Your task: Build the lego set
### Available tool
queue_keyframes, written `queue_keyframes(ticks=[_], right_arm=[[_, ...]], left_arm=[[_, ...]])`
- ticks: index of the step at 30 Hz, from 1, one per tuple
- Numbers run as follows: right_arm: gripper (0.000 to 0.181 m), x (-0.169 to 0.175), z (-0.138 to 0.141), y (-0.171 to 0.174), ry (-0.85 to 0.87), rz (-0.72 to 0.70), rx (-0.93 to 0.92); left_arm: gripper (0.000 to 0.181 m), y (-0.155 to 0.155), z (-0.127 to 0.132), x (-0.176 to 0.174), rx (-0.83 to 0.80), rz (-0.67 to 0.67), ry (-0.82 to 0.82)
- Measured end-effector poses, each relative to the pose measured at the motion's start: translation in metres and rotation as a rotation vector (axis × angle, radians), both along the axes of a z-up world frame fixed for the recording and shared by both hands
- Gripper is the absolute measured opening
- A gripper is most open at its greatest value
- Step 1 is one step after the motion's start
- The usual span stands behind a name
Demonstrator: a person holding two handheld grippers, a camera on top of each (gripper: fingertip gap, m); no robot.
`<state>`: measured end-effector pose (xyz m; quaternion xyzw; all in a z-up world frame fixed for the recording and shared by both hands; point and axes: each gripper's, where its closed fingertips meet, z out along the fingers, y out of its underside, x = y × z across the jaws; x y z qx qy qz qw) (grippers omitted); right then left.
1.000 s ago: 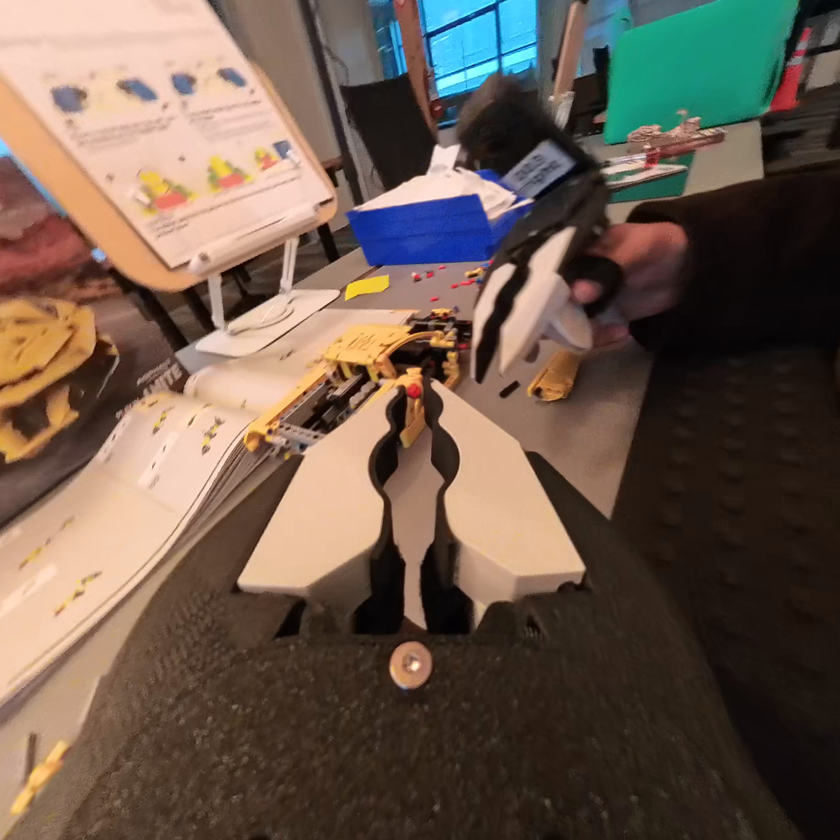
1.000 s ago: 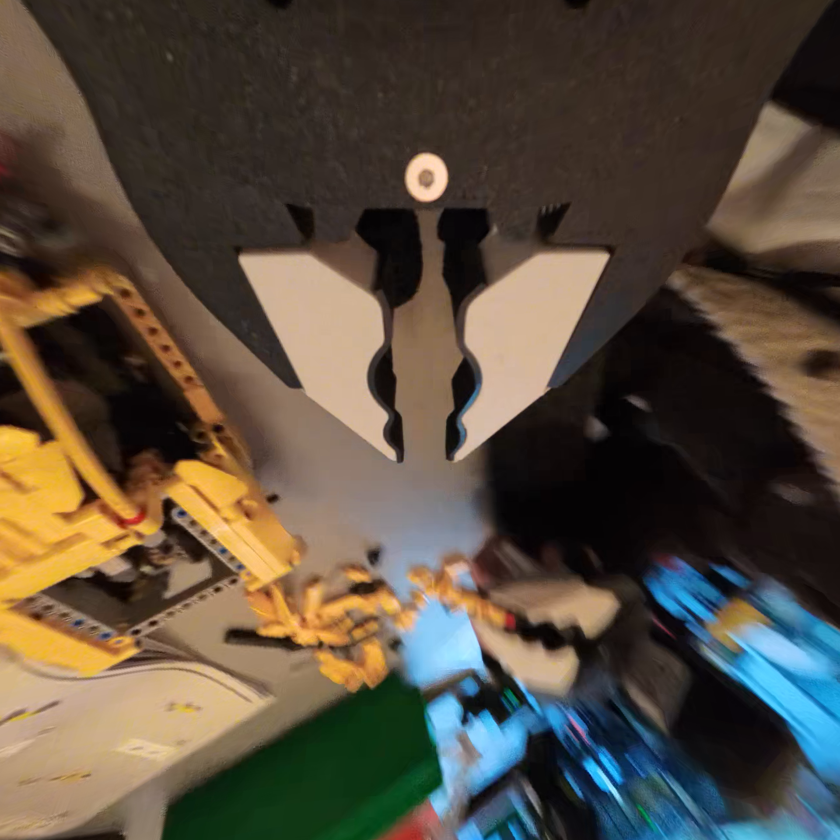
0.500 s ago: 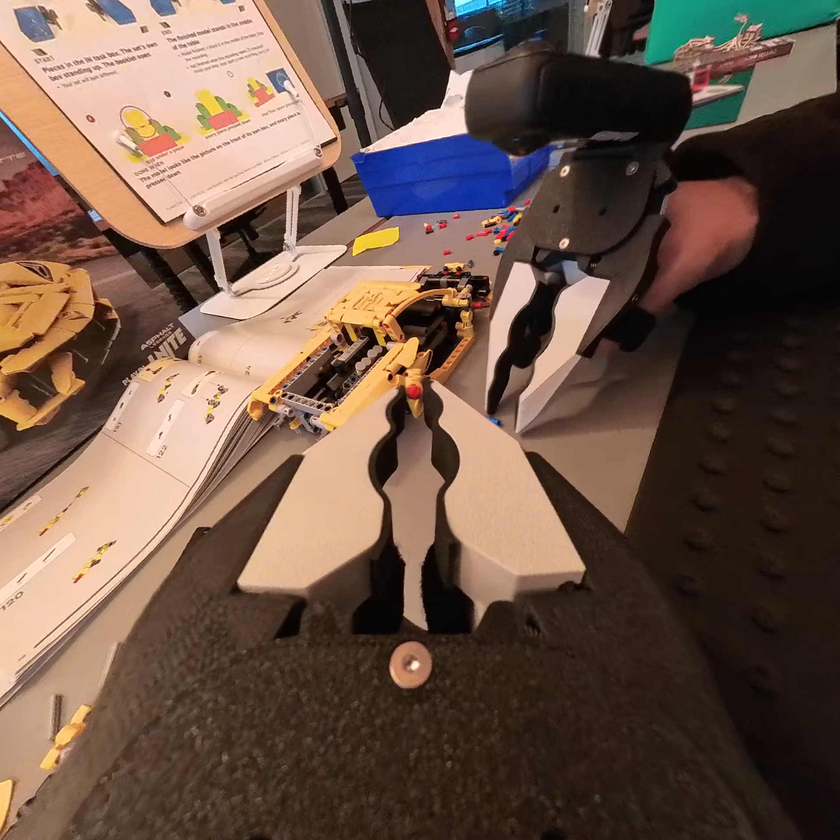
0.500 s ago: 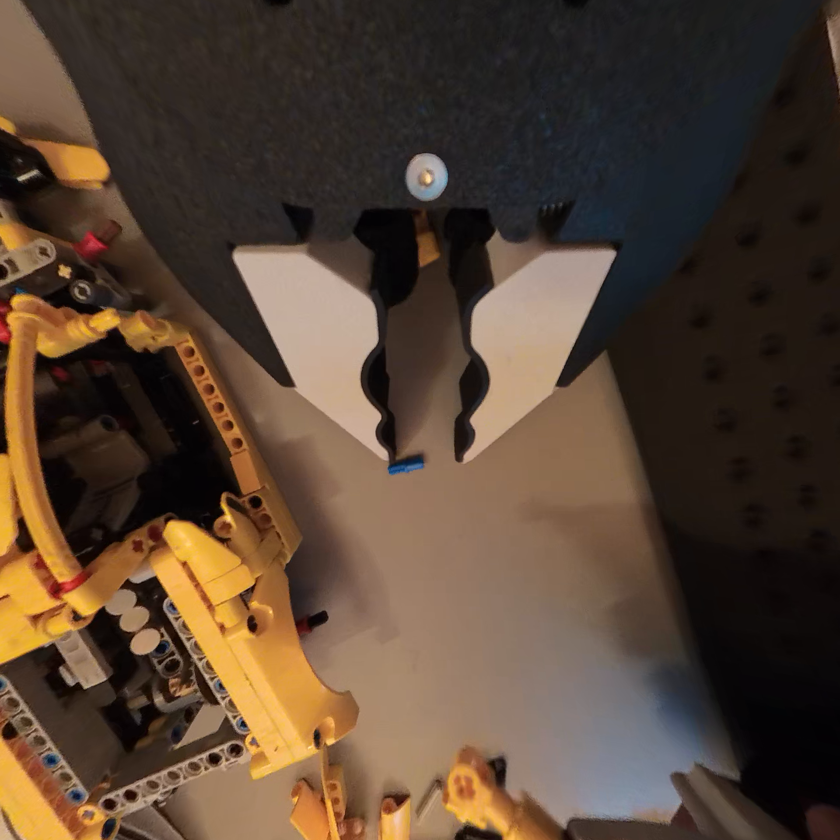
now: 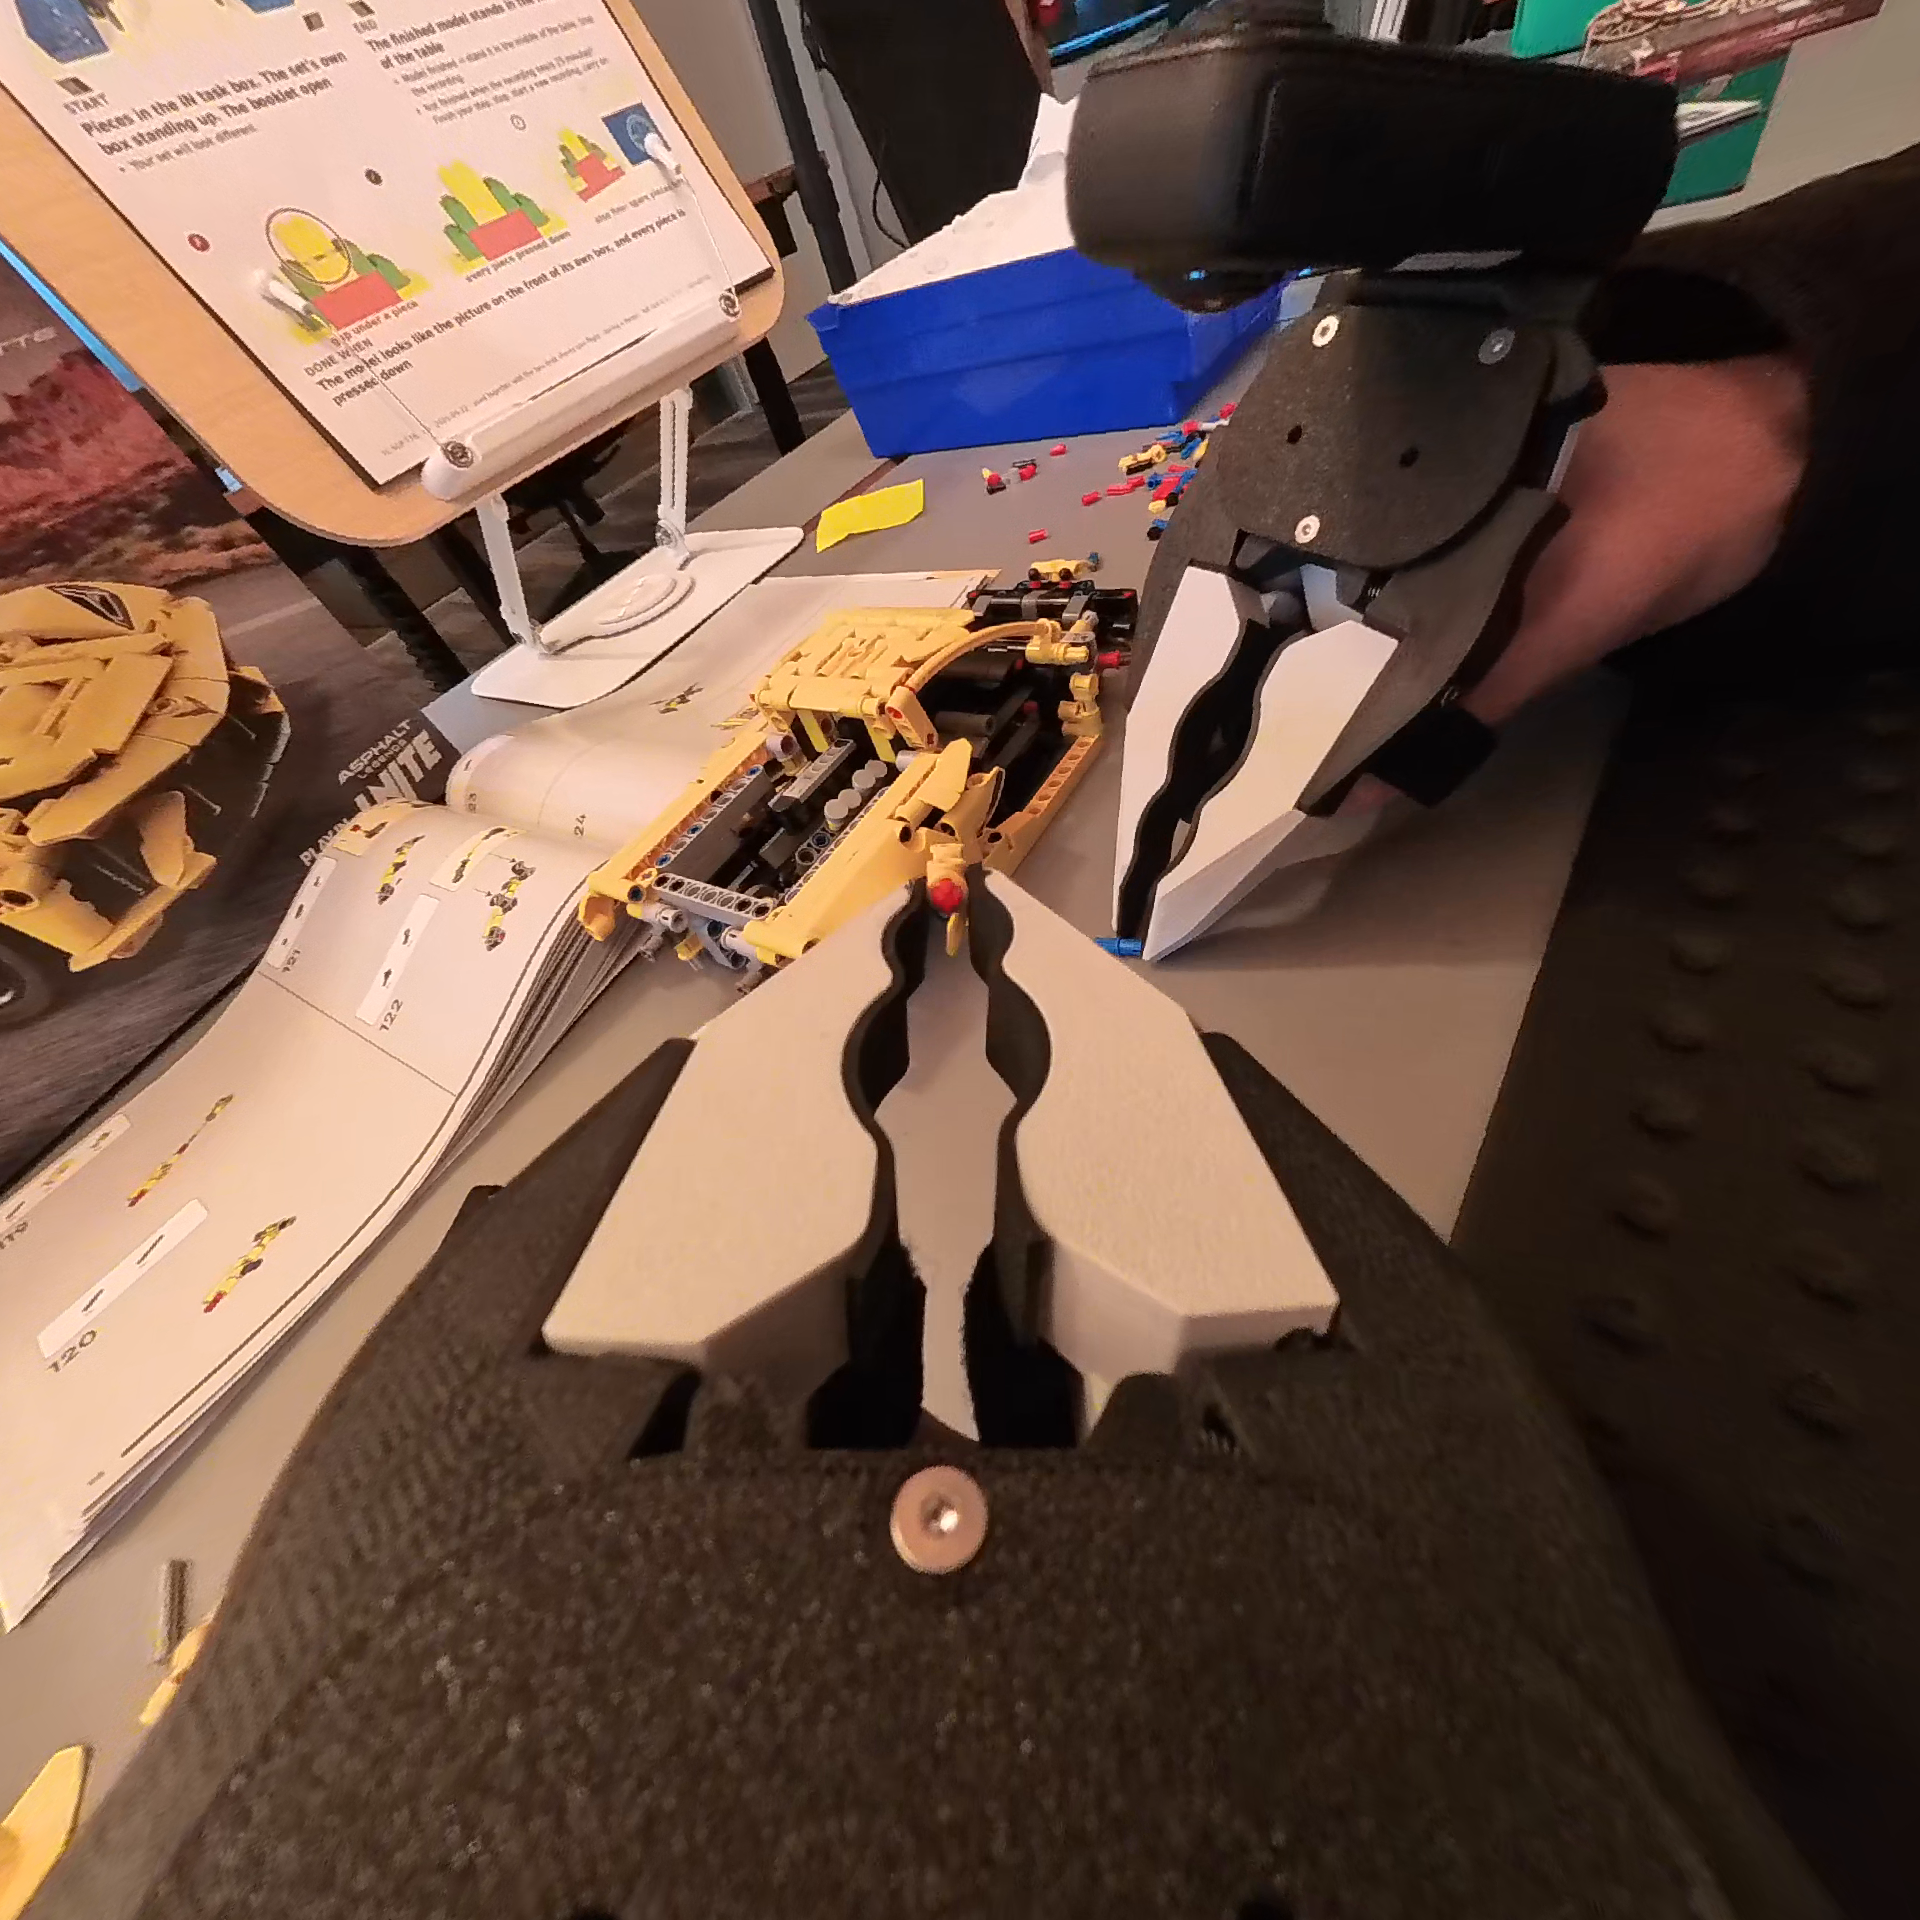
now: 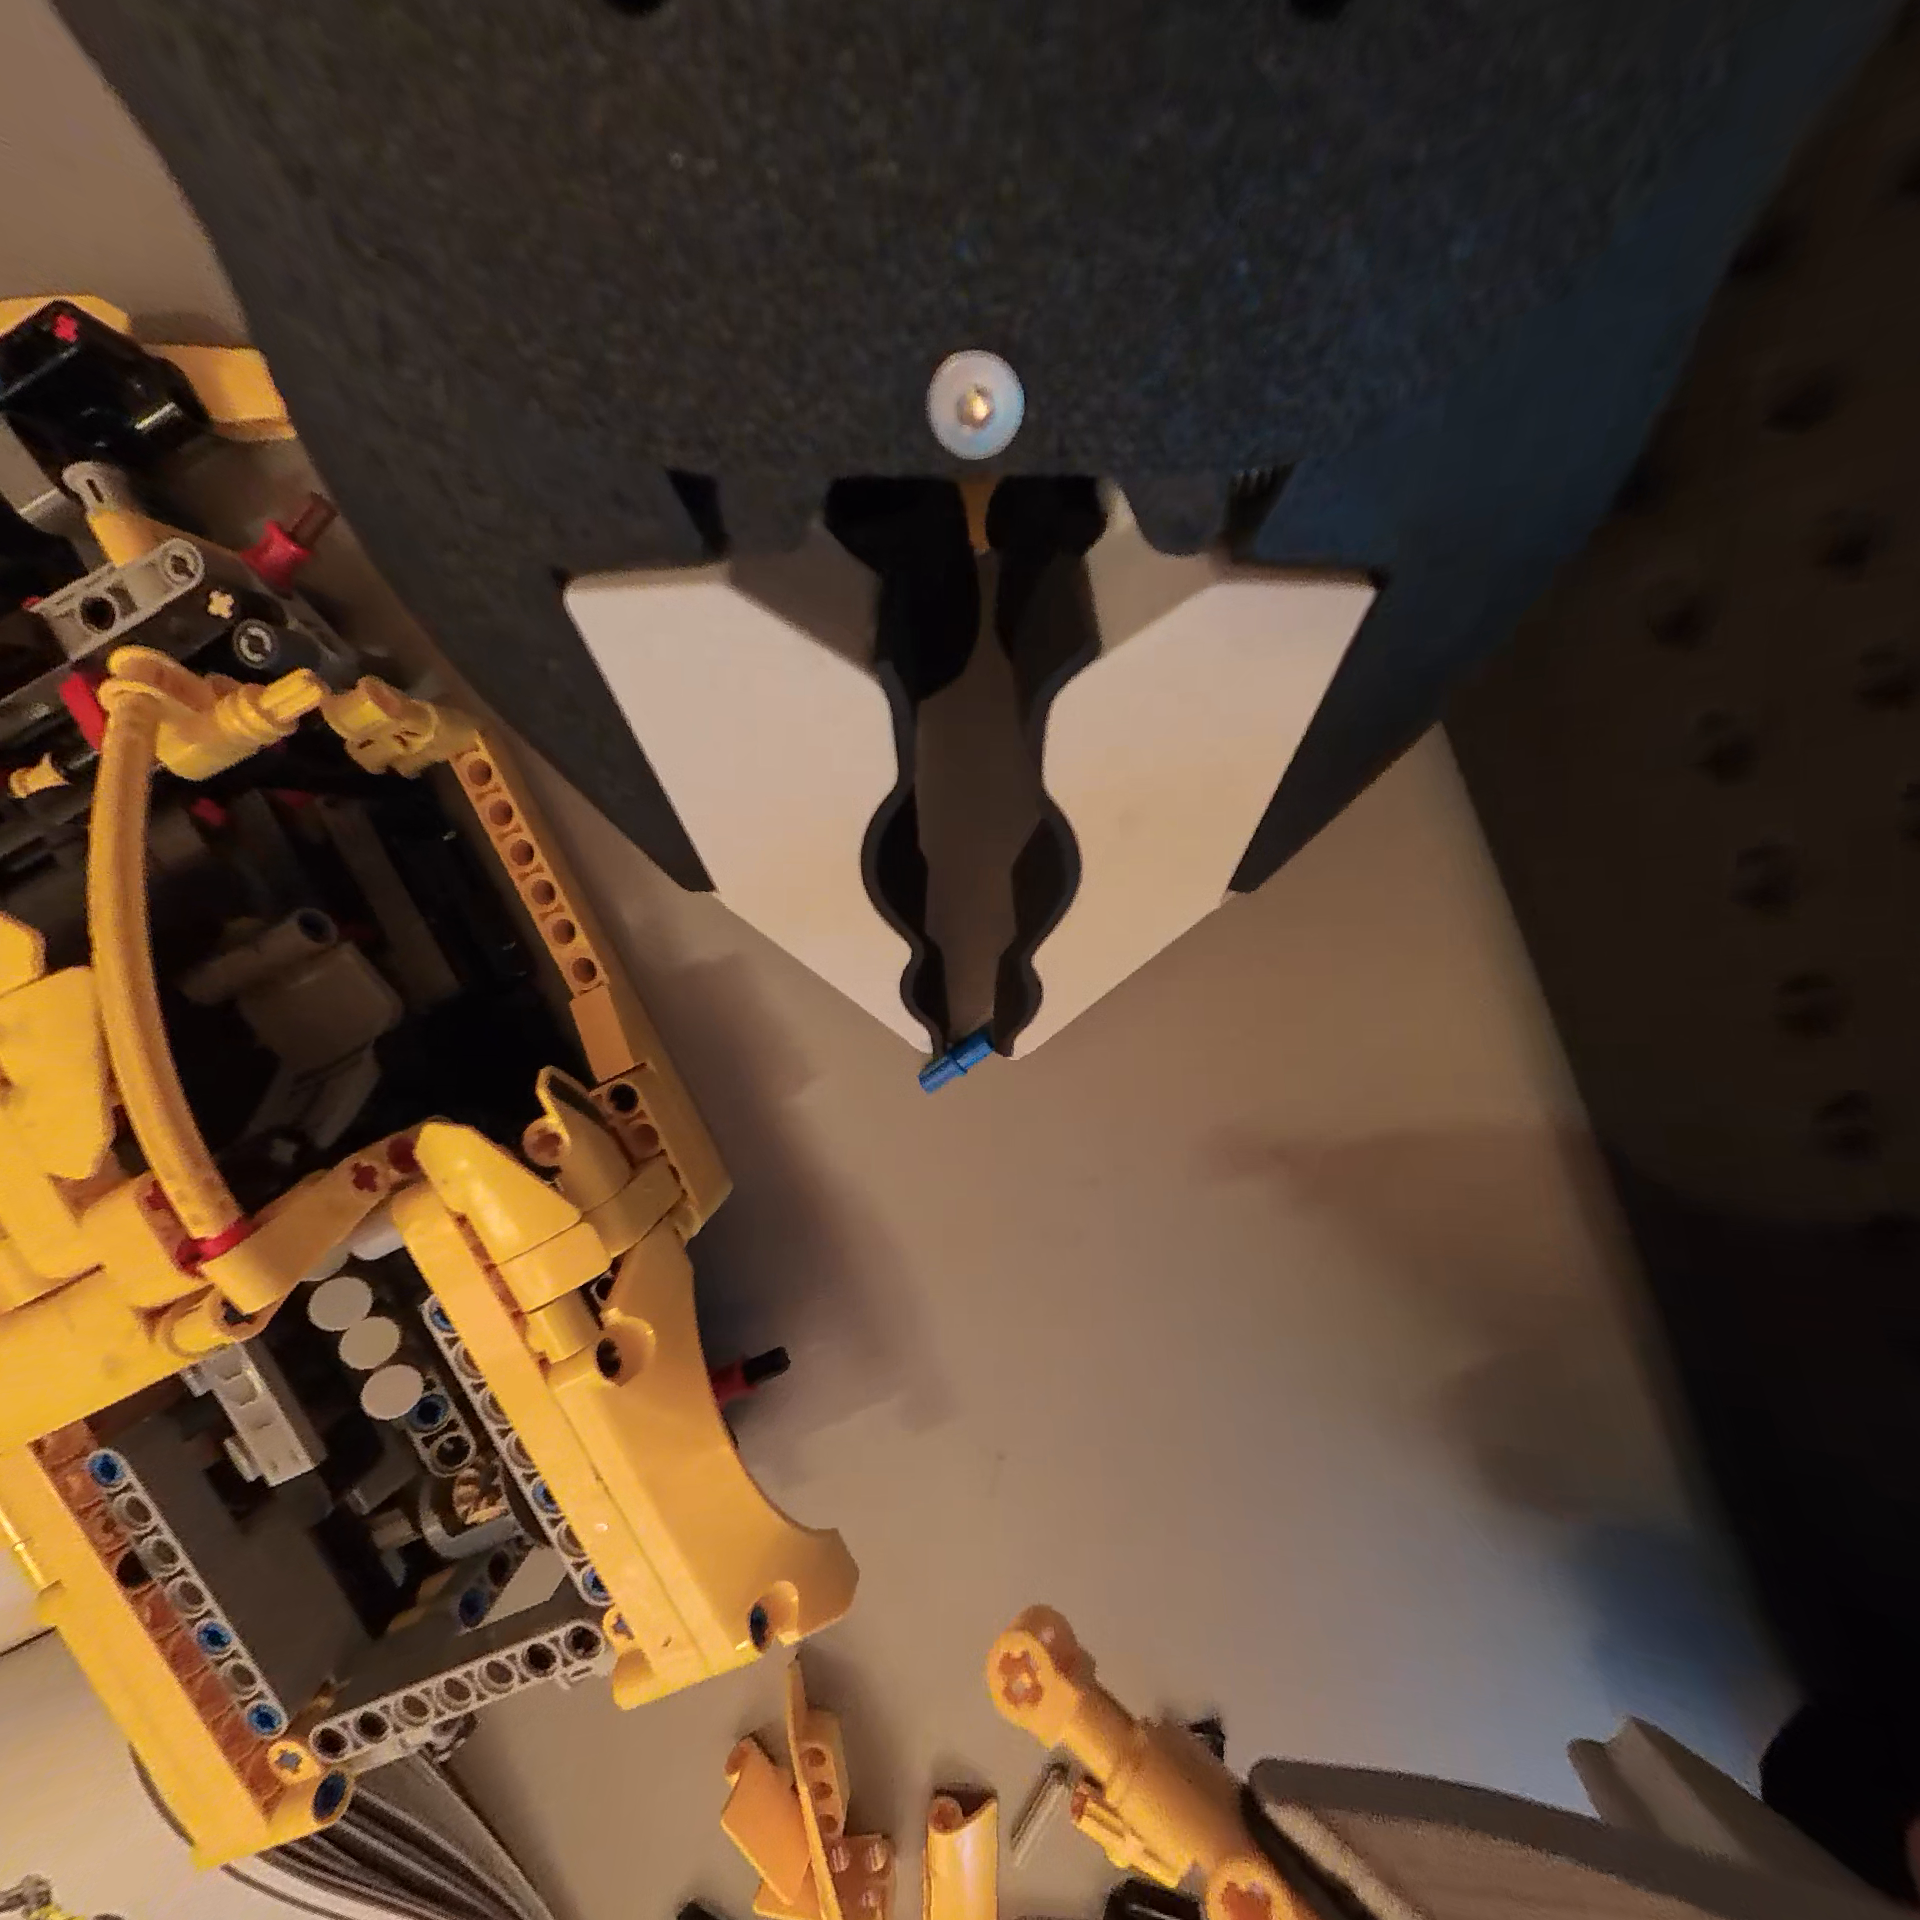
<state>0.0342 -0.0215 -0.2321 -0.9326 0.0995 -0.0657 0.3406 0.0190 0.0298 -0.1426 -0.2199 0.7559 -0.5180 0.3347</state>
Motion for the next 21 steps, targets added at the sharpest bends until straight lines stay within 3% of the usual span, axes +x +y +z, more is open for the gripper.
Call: queue_keyframes(ticks=[9,13,21], right_arm=[[0.019,0.002,0.000,-0.004,0.047,-0.051,-0.025],[0.005,0.010,-0.001,-0.005,0.010,-0.128,-0.027],[0.005,0.005,0.010,-0.002,0.004,-0.075,0.010]], left_arm=[[0.007,0.000,0.001,0.000,0.000,0.001,-0.007],[0.007,0.000,0.000,0.000,0.014,0.001,-0.017],[0.007,-0.001,-0.007,0.001,0.111,0.008,-0.065]])
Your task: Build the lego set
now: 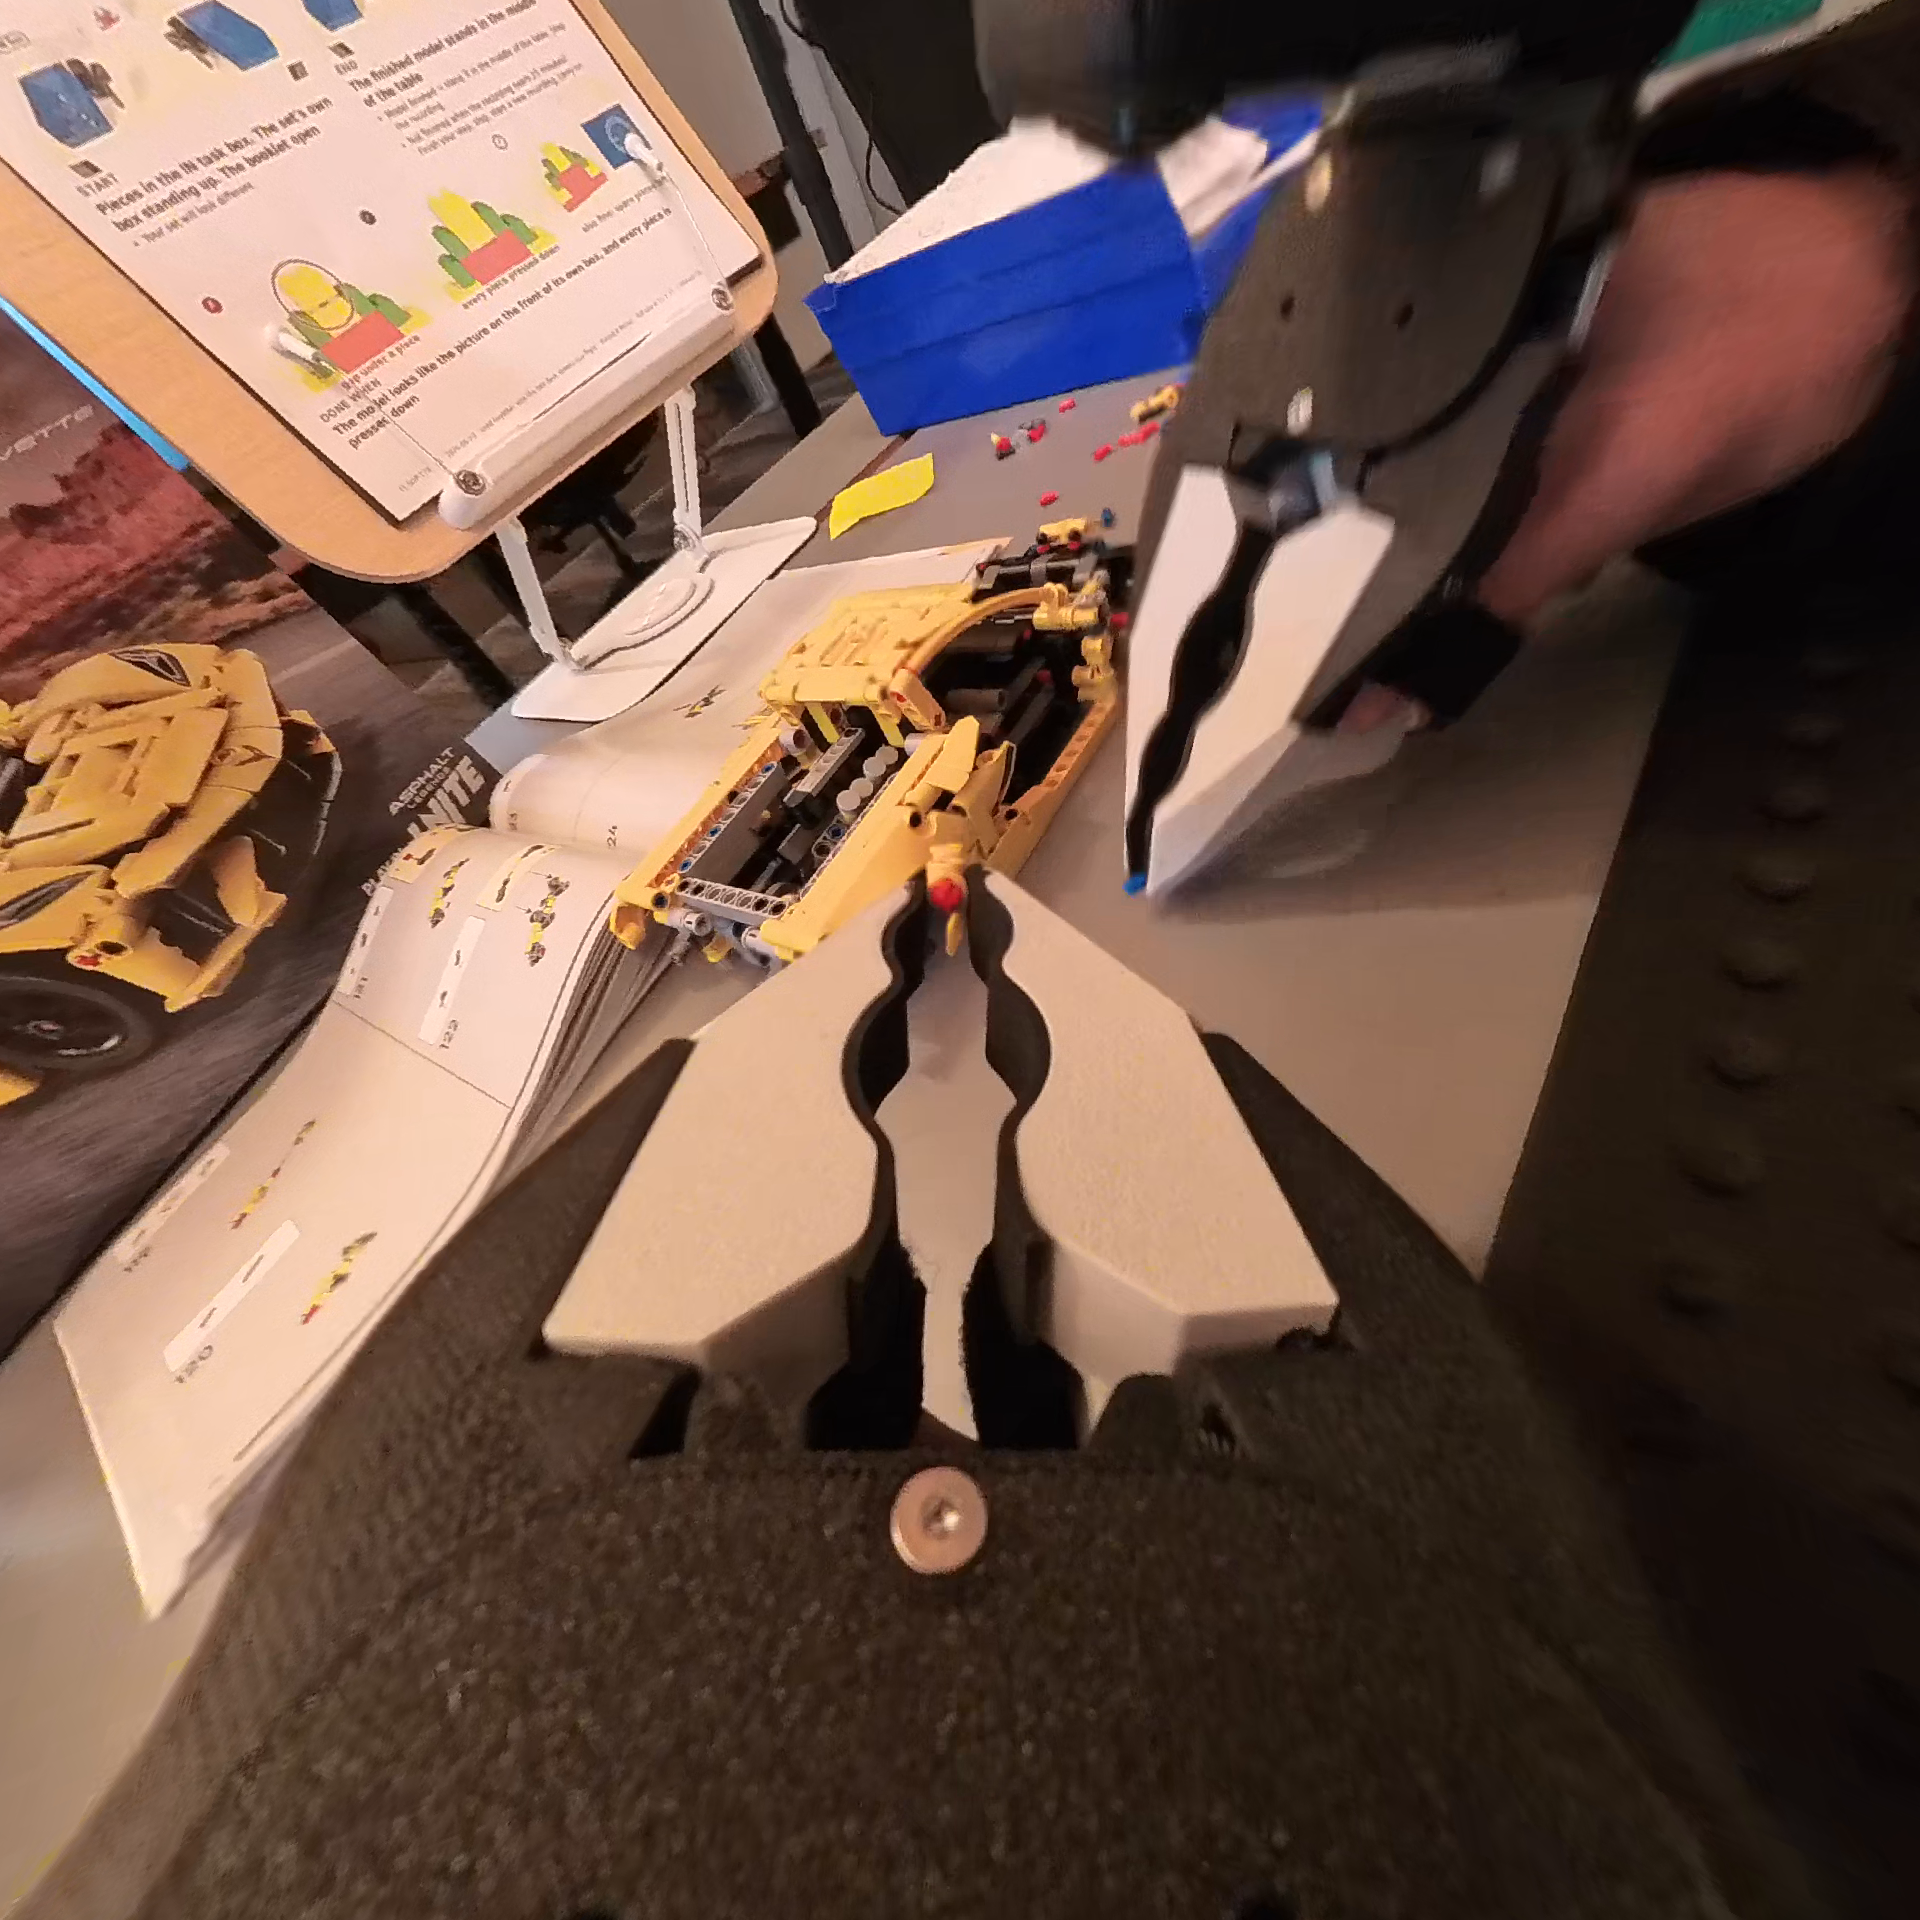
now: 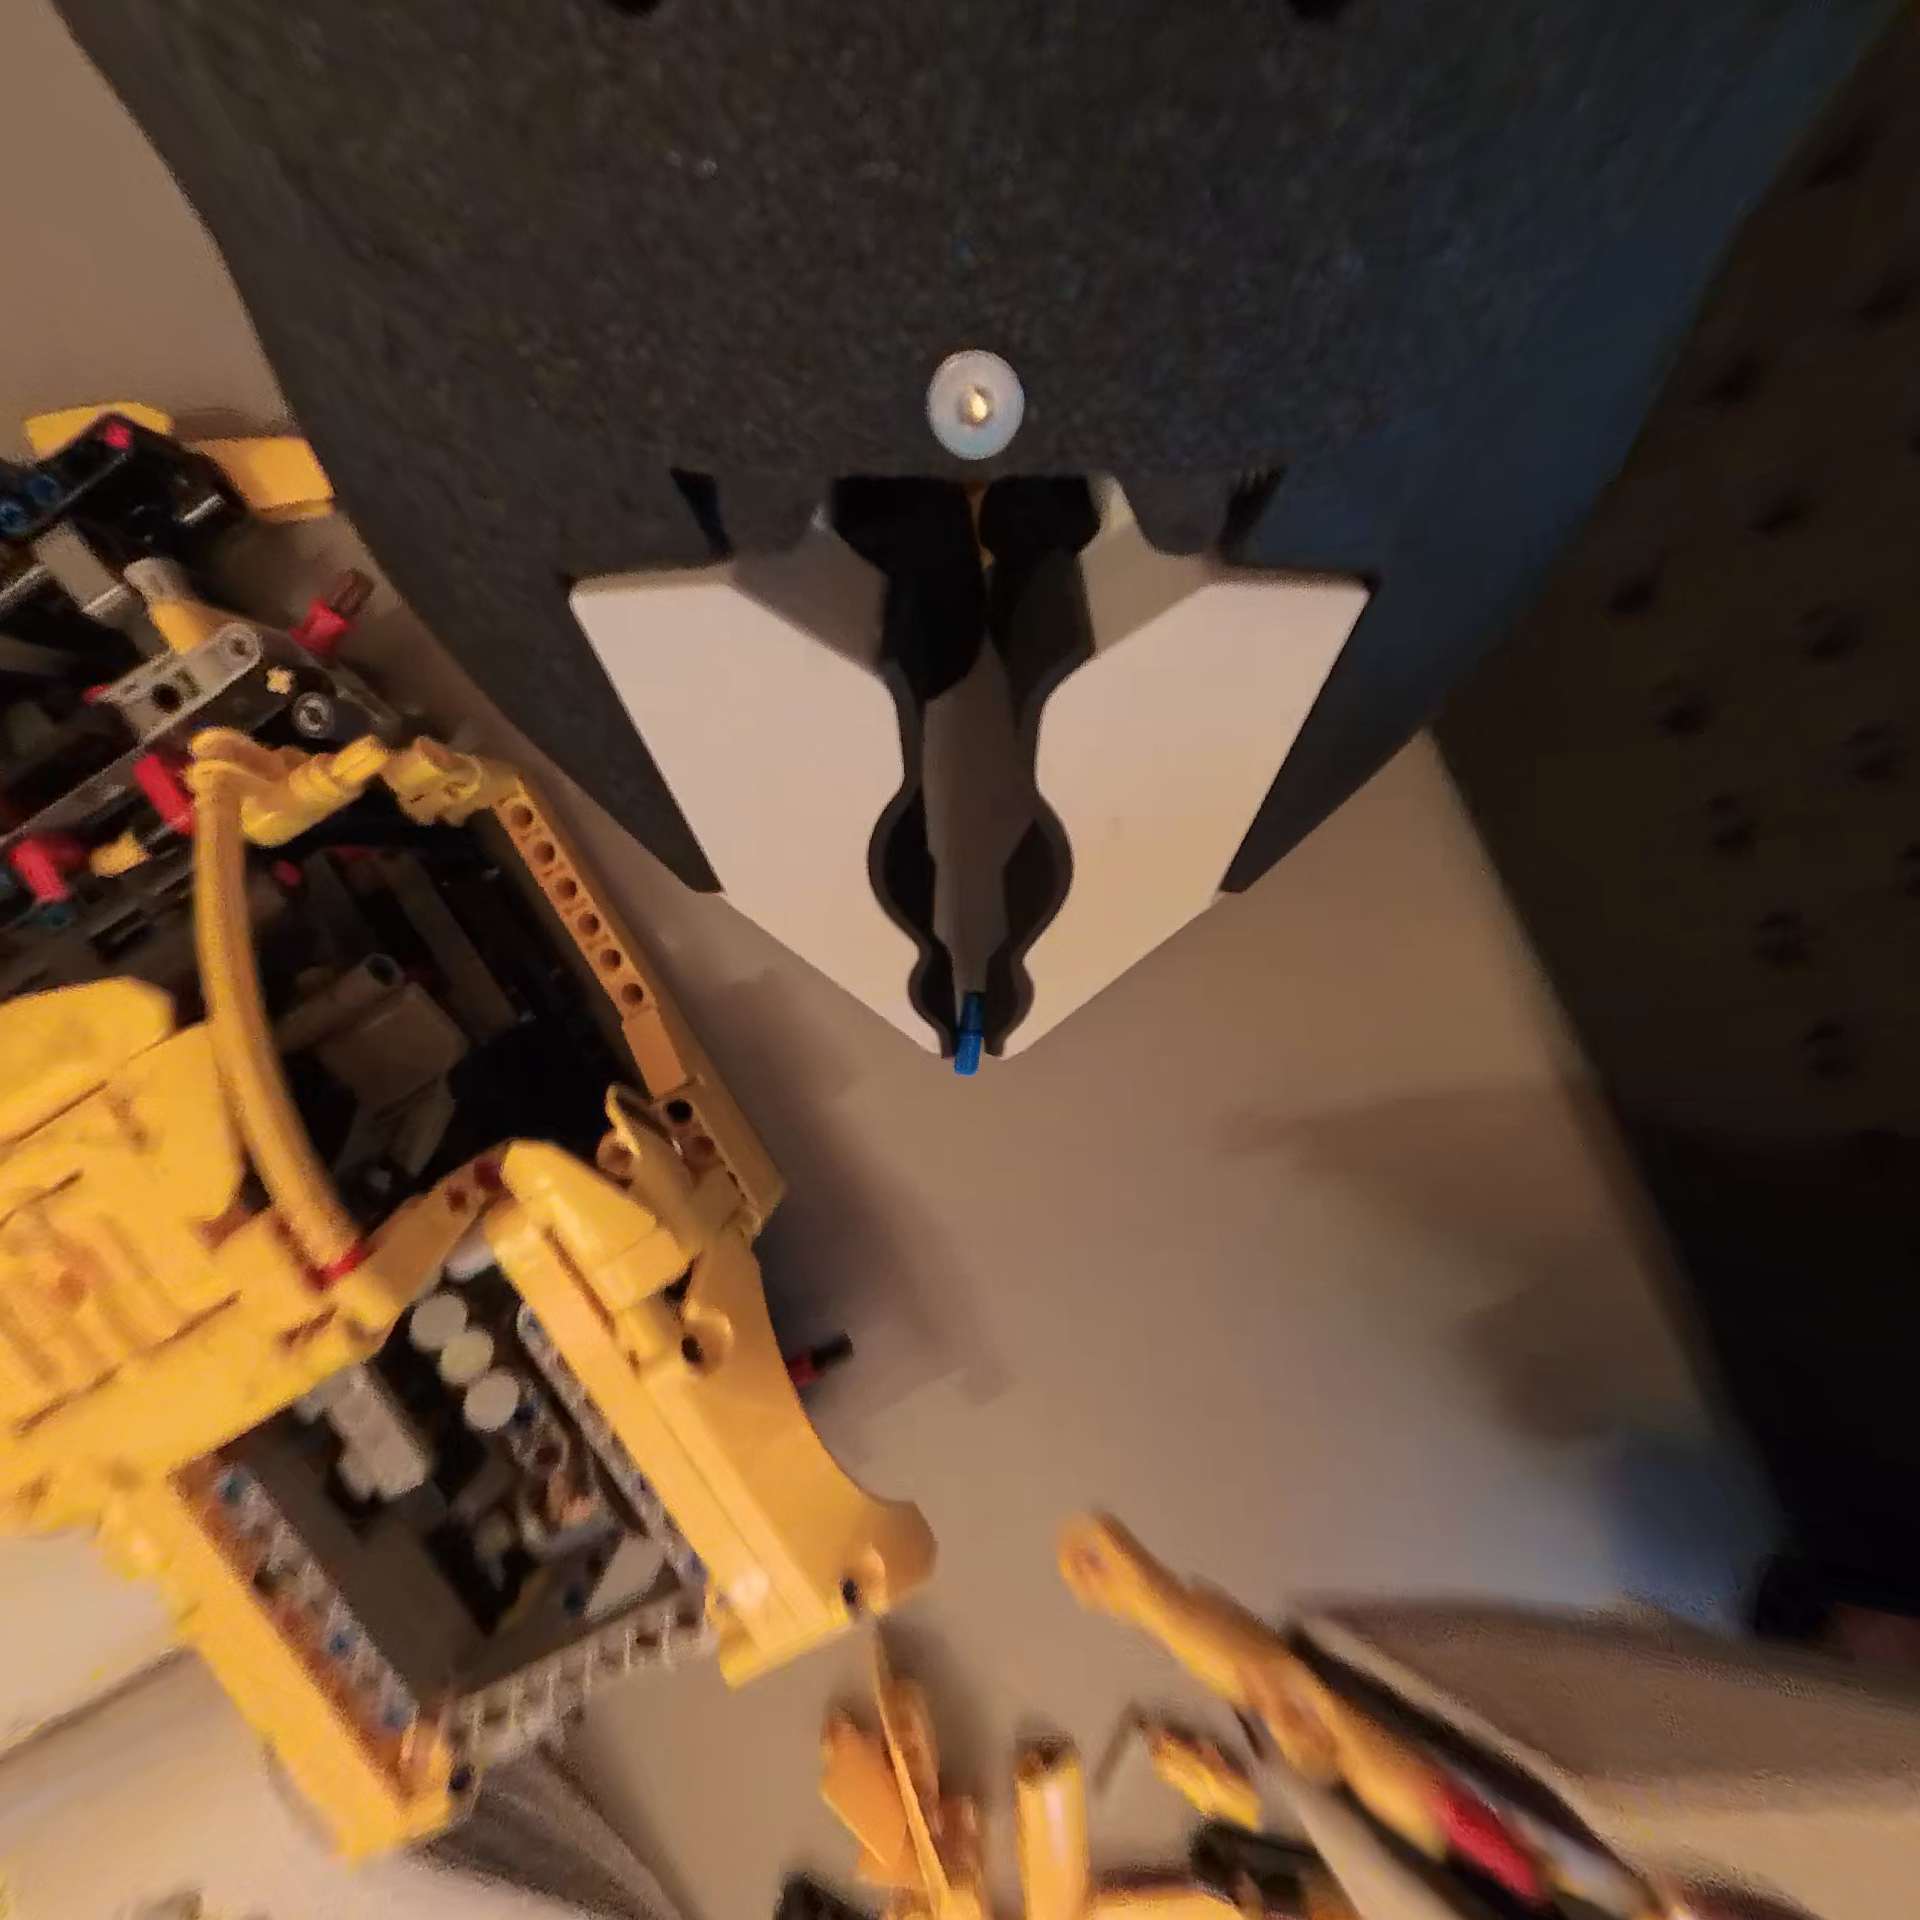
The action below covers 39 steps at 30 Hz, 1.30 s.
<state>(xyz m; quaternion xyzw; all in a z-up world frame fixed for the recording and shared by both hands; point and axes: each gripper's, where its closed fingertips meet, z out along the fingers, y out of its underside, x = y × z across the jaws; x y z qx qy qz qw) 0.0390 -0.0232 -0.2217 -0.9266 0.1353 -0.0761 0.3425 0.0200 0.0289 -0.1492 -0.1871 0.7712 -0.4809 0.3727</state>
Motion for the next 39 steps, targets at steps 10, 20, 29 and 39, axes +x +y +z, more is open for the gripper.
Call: queue_keyframes(ticks=[10,20,29,39], right_arm=[[0.004,-0.021,0.057,0.032,-0.231,0.295,-0.010],[0.004,-0.025,0.043,0.031,-0.208,0.312,-0.114],[0.004,-0.027,0.029,0.026,-0.217,0.410,-0.276],[0.003,-0.024,0.036,0.032,-0.044,0.441,-0.164]], left_arm=[[0.006,-0.011,-0.018,-0.002,0.334,0.010,-0.186],[0.006,-0.021,-0.031,-0.006,0.477,-0.016,-0.229],[0.006,-0.025,-0.045,-0.007,0.701,-0.012,-0.341],[0.006,-0.021,-0.036,-0.005,0.662,0.026,-0.345]])
